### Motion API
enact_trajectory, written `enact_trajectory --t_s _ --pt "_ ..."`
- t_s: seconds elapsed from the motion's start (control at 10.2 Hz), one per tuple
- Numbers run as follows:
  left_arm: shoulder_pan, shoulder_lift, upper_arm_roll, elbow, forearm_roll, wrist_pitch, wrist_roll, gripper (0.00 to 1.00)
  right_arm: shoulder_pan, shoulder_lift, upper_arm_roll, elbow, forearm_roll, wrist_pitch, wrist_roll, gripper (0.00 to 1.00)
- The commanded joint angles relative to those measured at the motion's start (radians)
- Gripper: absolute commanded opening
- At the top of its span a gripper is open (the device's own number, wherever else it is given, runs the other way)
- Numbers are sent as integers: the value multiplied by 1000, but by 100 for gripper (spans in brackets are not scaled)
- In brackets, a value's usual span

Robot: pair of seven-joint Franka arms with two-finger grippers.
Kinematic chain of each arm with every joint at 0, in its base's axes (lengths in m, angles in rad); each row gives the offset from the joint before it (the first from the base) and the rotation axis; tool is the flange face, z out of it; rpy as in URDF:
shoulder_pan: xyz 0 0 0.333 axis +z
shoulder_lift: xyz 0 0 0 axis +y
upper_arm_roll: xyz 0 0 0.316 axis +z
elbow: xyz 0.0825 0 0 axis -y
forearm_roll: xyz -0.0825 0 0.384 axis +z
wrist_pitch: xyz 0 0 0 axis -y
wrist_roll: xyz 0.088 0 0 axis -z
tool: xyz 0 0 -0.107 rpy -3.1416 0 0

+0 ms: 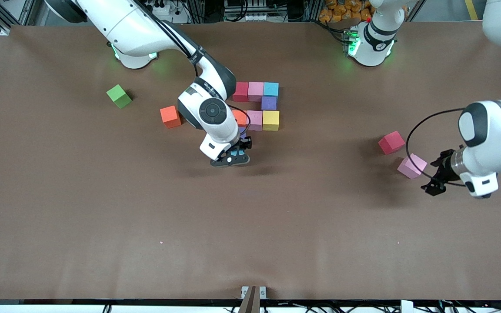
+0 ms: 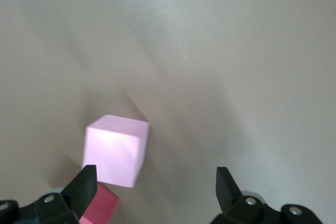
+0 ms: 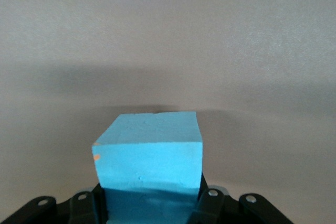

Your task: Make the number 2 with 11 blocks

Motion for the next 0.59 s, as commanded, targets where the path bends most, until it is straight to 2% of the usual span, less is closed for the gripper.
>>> enact_trajectory --t_s 0.0,0.1,0.49 --pt "22 -106 -13 -242 2 212 -10 100 34 36 -18 33 -6 -13 21 29" --pt "22 -115 -13 -296 2 283 -10 100 40 42 -20 35 -5 -13 32 29" --pt "24 -91 -13 -327 3 299 136 100 42 52 -20 29 -3 -13 36 29"
